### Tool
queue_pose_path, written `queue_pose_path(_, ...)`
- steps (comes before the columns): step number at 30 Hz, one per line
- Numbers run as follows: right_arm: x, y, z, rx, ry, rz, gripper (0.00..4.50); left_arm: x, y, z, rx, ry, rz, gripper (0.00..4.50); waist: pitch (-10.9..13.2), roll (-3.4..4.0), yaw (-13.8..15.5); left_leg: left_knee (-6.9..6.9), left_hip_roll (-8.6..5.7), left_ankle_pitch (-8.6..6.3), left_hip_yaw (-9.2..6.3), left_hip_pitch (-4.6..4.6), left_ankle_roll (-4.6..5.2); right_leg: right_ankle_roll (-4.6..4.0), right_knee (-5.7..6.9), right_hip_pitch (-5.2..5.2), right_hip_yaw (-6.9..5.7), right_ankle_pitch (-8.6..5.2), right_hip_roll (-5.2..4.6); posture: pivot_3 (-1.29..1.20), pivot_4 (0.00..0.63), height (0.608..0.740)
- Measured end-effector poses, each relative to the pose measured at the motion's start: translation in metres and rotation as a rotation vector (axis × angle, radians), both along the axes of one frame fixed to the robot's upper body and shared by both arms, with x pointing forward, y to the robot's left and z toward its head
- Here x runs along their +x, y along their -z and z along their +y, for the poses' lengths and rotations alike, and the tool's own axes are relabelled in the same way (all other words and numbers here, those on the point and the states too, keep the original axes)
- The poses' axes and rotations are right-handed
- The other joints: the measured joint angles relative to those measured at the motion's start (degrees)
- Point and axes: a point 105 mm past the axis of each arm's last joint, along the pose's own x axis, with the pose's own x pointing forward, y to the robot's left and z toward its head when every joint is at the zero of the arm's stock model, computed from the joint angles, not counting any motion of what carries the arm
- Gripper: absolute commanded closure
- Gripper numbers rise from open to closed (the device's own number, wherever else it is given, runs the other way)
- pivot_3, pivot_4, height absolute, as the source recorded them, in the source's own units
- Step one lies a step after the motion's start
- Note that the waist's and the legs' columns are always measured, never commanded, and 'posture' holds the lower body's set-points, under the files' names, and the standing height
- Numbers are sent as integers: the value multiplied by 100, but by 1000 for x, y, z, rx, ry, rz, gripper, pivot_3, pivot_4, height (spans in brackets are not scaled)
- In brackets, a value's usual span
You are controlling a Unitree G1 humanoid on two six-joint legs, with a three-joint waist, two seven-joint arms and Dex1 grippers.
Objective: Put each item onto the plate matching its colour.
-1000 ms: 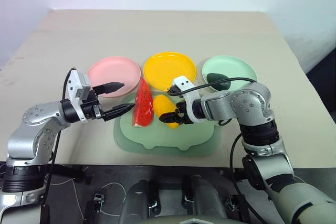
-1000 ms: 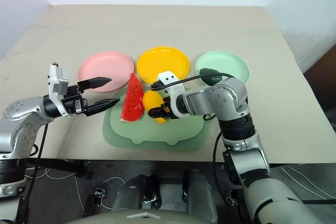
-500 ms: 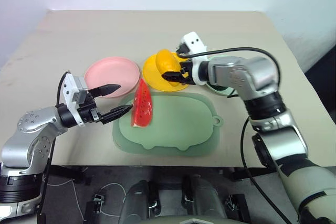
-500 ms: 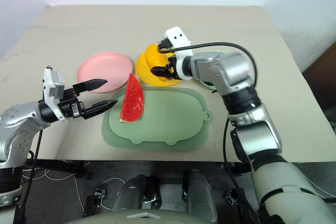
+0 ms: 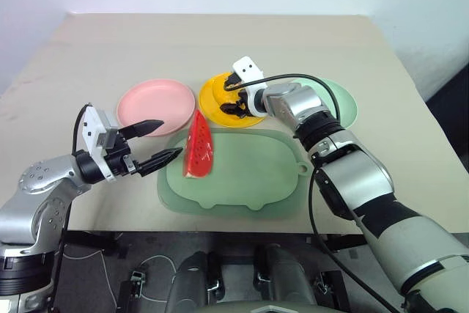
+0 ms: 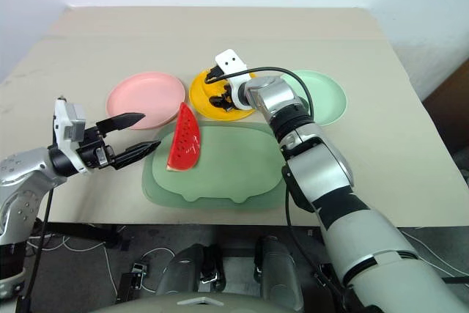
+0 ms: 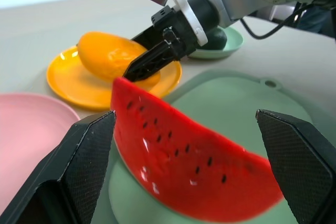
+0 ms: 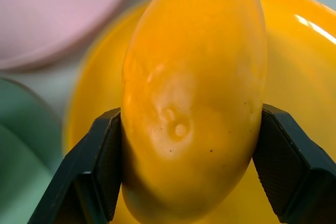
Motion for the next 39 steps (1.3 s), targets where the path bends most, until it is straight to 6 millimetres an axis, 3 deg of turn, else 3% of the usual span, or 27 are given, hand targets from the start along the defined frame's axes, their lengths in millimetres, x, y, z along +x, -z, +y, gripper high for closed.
queue_pose_path(1,0,-1,2,3,-2,-4,656,-1,0,1,-1,-2,1,0,0,0,-17,0,0,0,0,0,-1,0,3,-1,0,0,0,0,150,696)
queue_pose_path(3,0,-4,6,18,-7,-7,111,-1,-1,2,-5,-5,-1,0,0,0,-45,0,0,1,0,0,-1,0,4,-2,0,0,-1,0,150,696)
queue_pose_path(4,0,-7,8,27,-12,-15,48,-2,-1,3,-5,-6,-5,0,0,0,-64,0,0,1,-1,0,-2,0,5,-2,1,0,-1,0,150,696)
queue_pose_path(10,3,-22,7,42,-25,-48,48,-2,1,7,-6,9,-6,0,0,1,-86,0,0,1,-1,0,-2,0,12,-6,1,0,-2,0,150,696)
queue_pose_path(13,-3,-42,1,85,-93,-112,48,-2,1,11,-11,9,-14,0,-1,0,-64,1,-3,1,-5,-7,-2,0,11,-10,2,0,-7,0,150,696)
queue_pose_path(15,-17,-57,-13,182,-133,-185,48,-3,3,14,-12,4,-18,0,-4,-5,-29,3,-3,1,-14,-9,-2,1,8,-7,0,-1,-9,0,150,696)
queue_pose_path(17,-29,-57,-28,240,-131,-199,48,-5,7,18,-15,-5,-5,0,-4,-4,-23,4,-3,1,-13,-10,-2,1,11,-8,0,-1,-9,0,150,696)
queue_pose_path(21,-68,-61,-39,312,-188,-248,48,-10,15,20,-31,-16,11,0,-3,-3,-41,5,-1,2,-14,-6,-4,0,15,-12,2,-1,-9,0,150,696)
queue_pose_path(27,-115,-86,-62,416,-255,-325,48,-13,18,18,-40,-27,7,0,-4,-5,23,7,-1,1,-16,-1,-4,-2,9,-3,1,-2,-11,0,150,696)
queue_pose_path(34,-148,-65,-84,489,-301,-253,48,-12,16,18,-47,-43,-8,0,-4,-5,95,7,-2,0,-16,-1,-3,-4,-11,5,1,-1,-10,0,150,696)
queue_pose_path(39,-159,-52,-94,419,-323,-226,48,-9,11,16,-49,-41,-24,0,-4,-5,95,7,-1,-1,-17,4,-1,-6,-16,12,0,-3,-9,0,150,696)
